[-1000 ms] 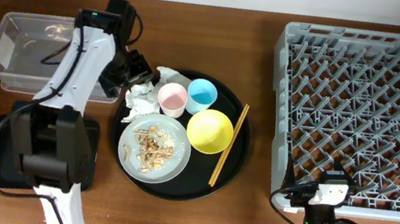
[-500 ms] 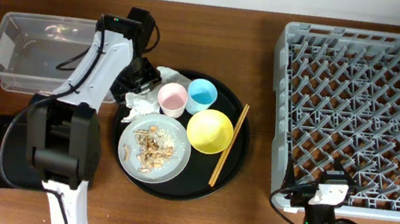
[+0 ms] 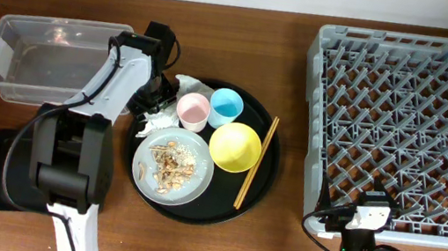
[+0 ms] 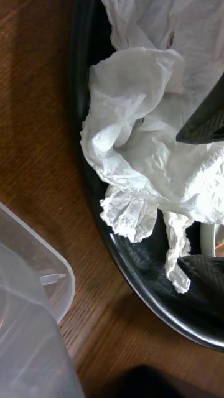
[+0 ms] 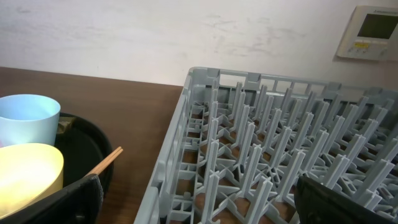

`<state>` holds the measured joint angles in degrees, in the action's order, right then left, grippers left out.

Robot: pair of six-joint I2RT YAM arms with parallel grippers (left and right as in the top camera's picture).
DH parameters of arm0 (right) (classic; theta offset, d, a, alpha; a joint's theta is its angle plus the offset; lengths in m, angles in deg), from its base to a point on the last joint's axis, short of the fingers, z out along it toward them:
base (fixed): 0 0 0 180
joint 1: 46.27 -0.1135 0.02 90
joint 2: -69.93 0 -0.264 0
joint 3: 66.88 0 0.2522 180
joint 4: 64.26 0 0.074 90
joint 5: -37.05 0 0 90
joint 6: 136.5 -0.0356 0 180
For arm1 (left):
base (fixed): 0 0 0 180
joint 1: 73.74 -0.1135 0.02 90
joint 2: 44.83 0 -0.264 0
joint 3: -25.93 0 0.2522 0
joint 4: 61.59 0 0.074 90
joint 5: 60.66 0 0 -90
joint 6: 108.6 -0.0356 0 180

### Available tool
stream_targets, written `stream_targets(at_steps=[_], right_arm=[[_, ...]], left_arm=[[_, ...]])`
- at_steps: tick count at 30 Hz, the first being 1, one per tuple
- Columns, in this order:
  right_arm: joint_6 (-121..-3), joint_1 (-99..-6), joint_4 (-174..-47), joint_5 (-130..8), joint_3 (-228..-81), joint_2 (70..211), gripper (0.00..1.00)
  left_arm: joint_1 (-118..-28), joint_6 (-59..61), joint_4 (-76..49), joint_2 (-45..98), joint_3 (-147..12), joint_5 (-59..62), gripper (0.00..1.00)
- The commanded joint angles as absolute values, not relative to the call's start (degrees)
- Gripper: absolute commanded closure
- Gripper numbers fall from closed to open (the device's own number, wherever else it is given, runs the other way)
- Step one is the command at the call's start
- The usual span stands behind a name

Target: Sort waste into correct bins and load items into the dishwasher rack

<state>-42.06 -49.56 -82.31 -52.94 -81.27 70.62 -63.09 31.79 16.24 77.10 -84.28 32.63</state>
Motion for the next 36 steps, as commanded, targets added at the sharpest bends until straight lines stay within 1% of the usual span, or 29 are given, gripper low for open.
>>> stream_targets(at_steps=[1,3,4,6,7,9,16,19,20,23,25,31,34,35,36], right_arm=[[-42.71,-49.19,-82.73,-52.45,-80.96,70.25,0.01],[-42.71,-49.19,-82.73,-52.45,-80.96,70.25,0.01],[-42.71,-49.19,-82.71,-52.45,-80.96,70.25,0.01],[-42.71,-49.19,-82.73,-52.45,-80.96,70.25,0.01],[-42.71,-49.19,-82.73,-52.43,-80.96,70.25,0.01],[-42.71,-49.19,-82.73,-52.43,-80.96,70.25,0.01],[-42.71,-49.19,-82.71,-52.45,-80.96,70.25,0.01],[-42.71,-49.19,-82.73,-52.45,-80.96,70.25,0.01],[-42.71,-49.19,-82.73,-52.45,-80.96,70.25,0.01],[-42.71,-49.19,-82.73,-52.45,-80.96,70.25,0.01],[-42.71,-49.19,-82.73,-52.43,-80.96,70.25,0.01],[-42.71,-49.19,-82.73,-52.45,-80.96,70.25,0.01],[-42.71,-49.19,-82.73,-52.45,-80.96,70.25,0.01],[-42.71,-49.19,-82.73,-52.45,-80.96,70.25,0.01],[-42.71,-49.19,-82.73,-52.45,-80.96,70.25,0.01]], left_arm=[[-63.39,32.16,16.68,78.28,-82.27,30.64,0.44],[-63.39,32.14,16.7,78.25,-82.49,30.64,0.45],[-63.39,32.14,16.7,78.25,-82.51,30.64,0.47],[-63.42,32.14,17.1,78.25,-82.84,30.68,0.59],[-63.42,32.12,17.14,78.25,-82.97,30.66,0.6],[-63.42,32.1,17.36,78.25,-83.49,30.68,0.67],[-63.42,30.59,18.67,77.99,-86.84,31.05,0.67],[-63.39,30.57,21.75,77.14,-90.29,34.42,0.66],[-63.39,30.55,23.06,76.79,-91.62,35.38,0.66],[-63.39,27.16,25.2,75.92,-95.1,35.66,0.55],[-63.39,26.22,26.52,75.22,-96.91,35.66,0.51],[-63.39,21.56,29.4,71.28,-100.82,34.7,0.4],[-63.35,21.52,30.62,67.28,-100.93,34.29,0.37],[-63.35,20.71,30.78,66.21,-100.93,33.61,0.31],[-63.35,18.81,30.69,64.96,-100.93,31.97,0.21]])
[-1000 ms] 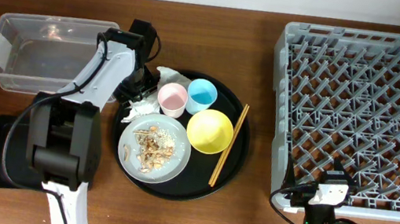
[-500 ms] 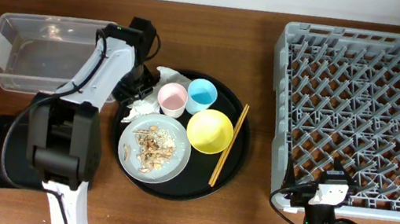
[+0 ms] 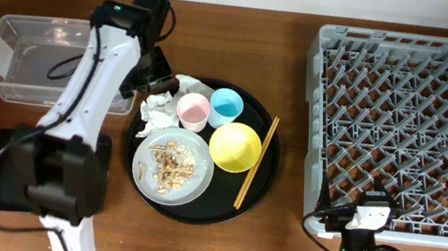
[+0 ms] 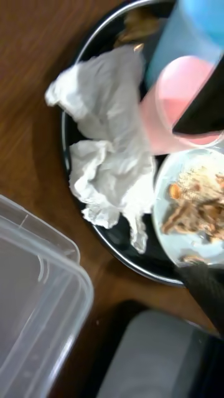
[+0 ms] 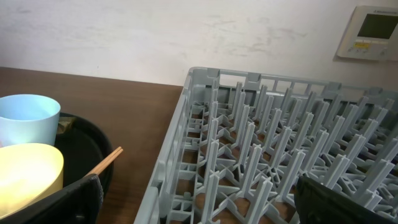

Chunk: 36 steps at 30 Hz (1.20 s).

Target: Sort waste into correct bins and load items into the dishwasher rack

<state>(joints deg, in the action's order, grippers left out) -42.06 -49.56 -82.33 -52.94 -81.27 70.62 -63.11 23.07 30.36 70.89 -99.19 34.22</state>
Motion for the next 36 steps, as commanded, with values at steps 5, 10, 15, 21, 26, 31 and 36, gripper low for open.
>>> stream_targets(at_steps=[5,10,15,21,26,31,36], right_arm=[[-42.71,-49.19,-82.73,-52.45,-80.96,70.25,0.01],[-42.71,-49.19,-82.73,-52.45,-80.96,70.25,0.01],[-42.71,-49.19,-82.73,-52.45,-80.96,70.25,0.01],[-42.71,-49.19,-82.71,-52.45,-80.96,70.25,0.01],[-42.71,-49.19,-82.73,-52.45,-80.96,70.25,0.01],[-42.71,-49.19,-82.73,-52.45,-80.96,70.25,0.01],[-42.76,-49.21,-81.28,-55.1,-80.96,70.25,0.01]], left_arm=[[-63.35,8.93,30.93,62.1,-100.93,25.04,0.01],[-63.0,4.84,32.33,62.01,-100.91,18.11,0.35],[-62.24,4.32,32.39,62.06,-100.91,18.18,0.59],[-62.74,4.25,31.94,61.71,-101.39,21.92,0.58],[-73.73,8.27,32.83,59.11,-103.14,22.16,0.35],[-83.18,12.21,37.01,58.82,-103.1,21.41,0.01],[-86.65,12.12,37.14,58.82,-103.1,22.35,0.01]])
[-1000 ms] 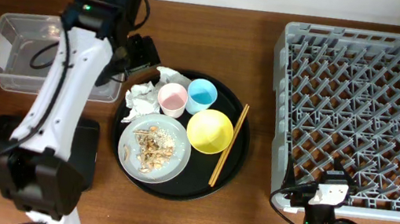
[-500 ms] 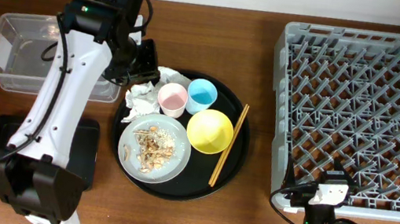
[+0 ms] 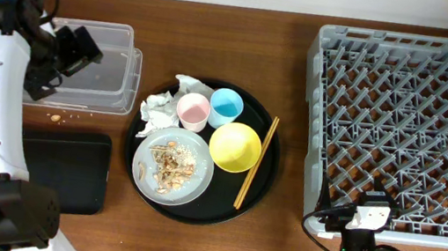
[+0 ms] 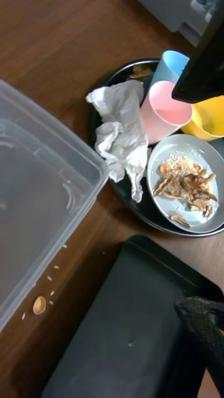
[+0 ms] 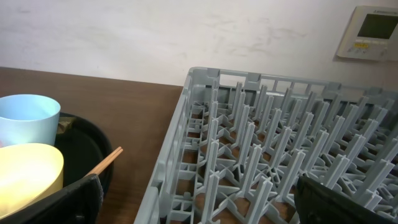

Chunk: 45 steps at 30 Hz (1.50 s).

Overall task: Sort waste into correct bins and load items into the dishwasher rack
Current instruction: 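Move the right gripper toward the light-blue cup on the tray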

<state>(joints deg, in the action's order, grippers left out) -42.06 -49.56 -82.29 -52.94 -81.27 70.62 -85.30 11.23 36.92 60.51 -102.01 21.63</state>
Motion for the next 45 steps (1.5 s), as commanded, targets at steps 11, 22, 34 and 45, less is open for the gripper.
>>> stream_targets(at_steps=[11,22,34,45], right_arm=[[-60.72,-49.3,-57.18,-132.04,-80.96,70.25,0.01],[-77.62,-49.19,-40.41,-97.28,-81.79,70.58,0.01],[-61.75,-49.26,-83.12,-92.67,-126.29,101.09,0.01],[-41.99,-71.66,-138.83,-79.54,-189.41,154.55,0.01]], left_arm=[[-86.83,11.95,36.79,58.82,-103.12,30.68,0.01],[-86.83,11.97,36.88,58.82,-103.12,30.66,0.01],[-86.76,11.97,36.9,58.82,-103.12,30.64,0.01],[-86.78,11.97,36.88,58.82,-103.12,30.66,0.01]])
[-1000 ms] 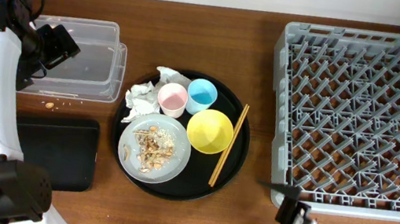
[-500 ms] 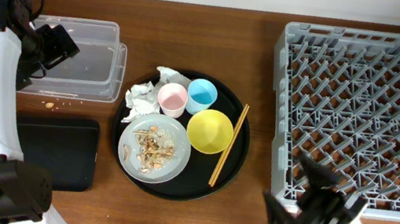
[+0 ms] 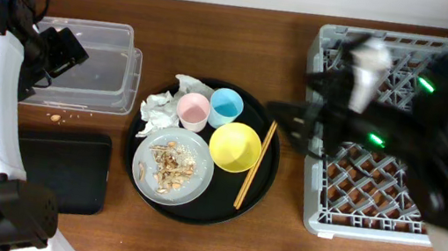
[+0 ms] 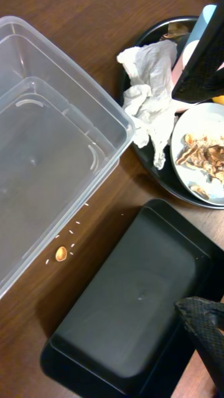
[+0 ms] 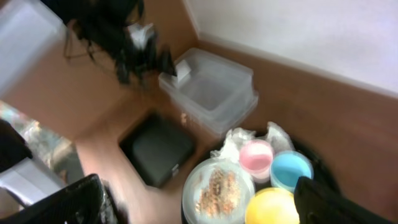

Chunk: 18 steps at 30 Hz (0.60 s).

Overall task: Sort waste into correct bins and load items into the dishwasher rack
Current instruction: 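Move the right gripper toward the light-blue cup on the tray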

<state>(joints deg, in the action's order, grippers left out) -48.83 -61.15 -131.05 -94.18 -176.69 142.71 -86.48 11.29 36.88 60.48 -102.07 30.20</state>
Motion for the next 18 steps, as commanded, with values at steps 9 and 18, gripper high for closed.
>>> stream_targets(at_steps=[9,18], right_arm=[[-42.43,-86.13,-155.34,-65.35,-207.58,187.84,0.02],[-42.73,-86.54,-151.93,-61.96,-207.64,192.89,0.02]], left_arm=[[-86.78,11.97,36.88,58.82,-103.12,30.66,0.01],[-86.78,11.97,36.88,58.82,-103.1,30.66,0.01]])
